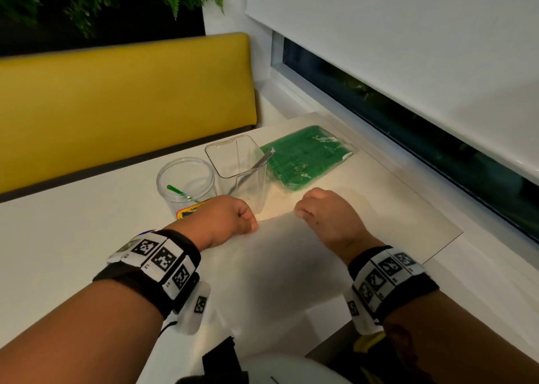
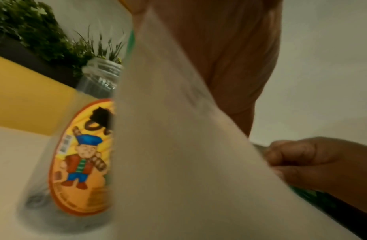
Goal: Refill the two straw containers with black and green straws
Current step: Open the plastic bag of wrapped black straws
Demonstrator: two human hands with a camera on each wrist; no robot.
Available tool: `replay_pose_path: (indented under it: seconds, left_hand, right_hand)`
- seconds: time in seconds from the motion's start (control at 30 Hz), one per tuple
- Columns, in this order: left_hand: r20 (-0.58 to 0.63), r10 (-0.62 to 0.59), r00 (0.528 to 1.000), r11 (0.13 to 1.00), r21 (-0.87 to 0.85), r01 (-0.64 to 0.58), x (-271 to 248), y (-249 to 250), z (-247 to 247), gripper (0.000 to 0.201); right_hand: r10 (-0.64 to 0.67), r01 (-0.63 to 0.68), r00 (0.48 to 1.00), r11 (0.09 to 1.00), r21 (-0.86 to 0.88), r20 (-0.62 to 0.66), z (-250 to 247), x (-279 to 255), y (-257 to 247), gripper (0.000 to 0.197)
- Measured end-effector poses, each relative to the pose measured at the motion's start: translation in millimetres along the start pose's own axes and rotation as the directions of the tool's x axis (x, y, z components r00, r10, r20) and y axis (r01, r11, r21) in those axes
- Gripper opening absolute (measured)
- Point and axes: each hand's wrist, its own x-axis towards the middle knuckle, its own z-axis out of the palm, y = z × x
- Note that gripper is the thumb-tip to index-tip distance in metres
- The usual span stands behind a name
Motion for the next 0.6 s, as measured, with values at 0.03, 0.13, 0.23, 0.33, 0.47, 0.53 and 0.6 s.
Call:
replay_pose_path:
  seconds: [0.03,0.13,0.23,0.33,0.47,0.53,0.6]
  left_hand:
    - [0.031,-0.012,0.999,1.0,-0.008,0.013,-2,-4,-3,0.012]
    - [0.132,-0.039,0.991,0.99,-0.132,0.056,-7,-9,-5,0.009]
    - [0.17,-0.055,0.984,0.956,-0.275,0.101,-8,-3,1,0.018]
    - [0.166,-0.051,0.985,0.948,-0.302,0.1,-6,5,7,0.007]
    - [0.23,-0.036,0.972,0.908,-0.398,0.128,-6,0,7,0.015]
    - [0.268,-0.024,0.963,0.897,-0.419,0.139,-9,-5,4,0.015]
    - [0.288,-0.011,0.958,0.89,-0.434,0.14,-10,-8,2,0.014]
  right_hand:
    - [0.029,-0.03,1.0,0.999,0.022,0.008,-1,-2,5,0.025]
    - [0.031,-0.033,0.999,0.997,0.068,0.028,-1,-2,-2,0.025]
    - [0.006,-0.01,0.999,0.994,0.108,0.035,1,4,-16,0.034]
    - [-0.03,0.027,0.999,0.994,0.11,0.025,4,7,-25,0.031]
    - [-0.001,0.0,1.0,1.0,0.029,0.031,-1,3,-17,0.031]
    - [0.081,-0.081,0.996,0.996,-0.025,0.022,-6,-3,-1,0.031]
    - [0.16,-0.159,0.987,0.986,-0.059,0.027,-13,-8,10,0.028]
